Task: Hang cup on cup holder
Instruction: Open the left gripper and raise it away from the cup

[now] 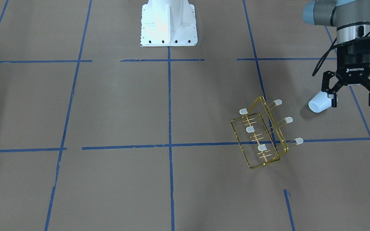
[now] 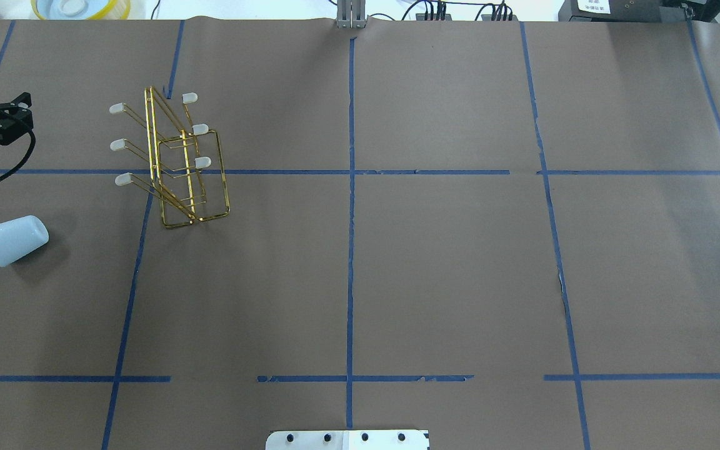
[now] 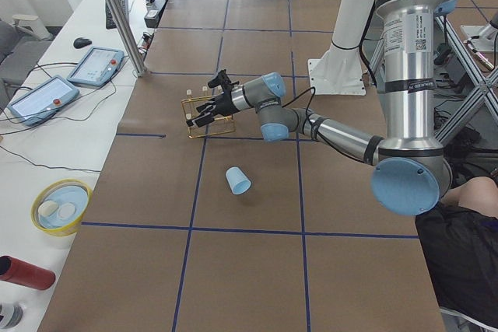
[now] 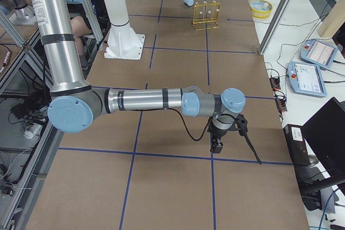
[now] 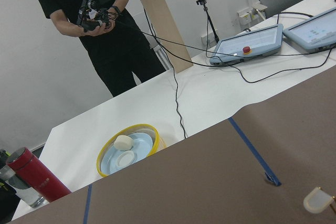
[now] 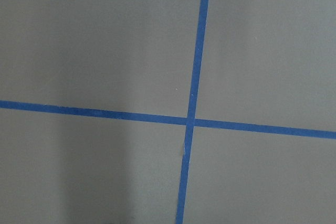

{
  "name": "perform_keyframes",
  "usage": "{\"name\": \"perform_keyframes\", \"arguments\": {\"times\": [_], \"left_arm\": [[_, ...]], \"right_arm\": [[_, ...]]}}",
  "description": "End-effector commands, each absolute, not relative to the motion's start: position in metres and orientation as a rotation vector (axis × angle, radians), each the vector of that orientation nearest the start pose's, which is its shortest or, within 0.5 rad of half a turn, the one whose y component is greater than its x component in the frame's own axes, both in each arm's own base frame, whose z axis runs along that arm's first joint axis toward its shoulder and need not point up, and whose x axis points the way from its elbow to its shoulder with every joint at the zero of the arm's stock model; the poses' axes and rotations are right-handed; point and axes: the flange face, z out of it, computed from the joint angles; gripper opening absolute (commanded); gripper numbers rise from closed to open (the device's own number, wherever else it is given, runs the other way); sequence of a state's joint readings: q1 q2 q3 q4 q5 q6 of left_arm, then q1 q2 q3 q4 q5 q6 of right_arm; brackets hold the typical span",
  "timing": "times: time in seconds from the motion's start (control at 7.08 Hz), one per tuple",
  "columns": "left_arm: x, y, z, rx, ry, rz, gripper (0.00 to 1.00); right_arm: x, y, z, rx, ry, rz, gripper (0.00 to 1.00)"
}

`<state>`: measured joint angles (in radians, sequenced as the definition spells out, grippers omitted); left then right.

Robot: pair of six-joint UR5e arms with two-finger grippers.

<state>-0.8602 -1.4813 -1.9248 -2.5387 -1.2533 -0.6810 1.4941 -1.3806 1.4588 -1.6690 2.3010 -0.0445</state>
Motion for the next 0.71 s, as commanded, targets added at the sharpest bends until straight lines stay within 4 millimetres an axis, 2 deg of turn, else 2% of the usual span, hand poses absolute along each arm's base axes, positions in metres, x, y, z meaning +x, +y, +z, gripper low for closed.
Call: {"name": "perform_keyframes", "arguments": {"times": [0.0, 0.28, 0.57], "left_arm": [[0.148, -0.478, 0.389, 1.095, 0.765, -0.191, 1.0], [0.142, -0.486, 0.384, 1.047, 0.833, -0.171, 1.0], [0.13, -0.49, 0.404, 0.933, 0.91, -0.093, 1.0]], "right_arm": [[0.023, -0.573, 0.625, -0.031, -0.73, -0.108, 1.0], [0.023, -0.573, 0.625, -0.031, -0.73, -0.108, 1.0], [0.023, -0.573, 0.625, -0.031, -0.73, -0.108, 1.0]]}}
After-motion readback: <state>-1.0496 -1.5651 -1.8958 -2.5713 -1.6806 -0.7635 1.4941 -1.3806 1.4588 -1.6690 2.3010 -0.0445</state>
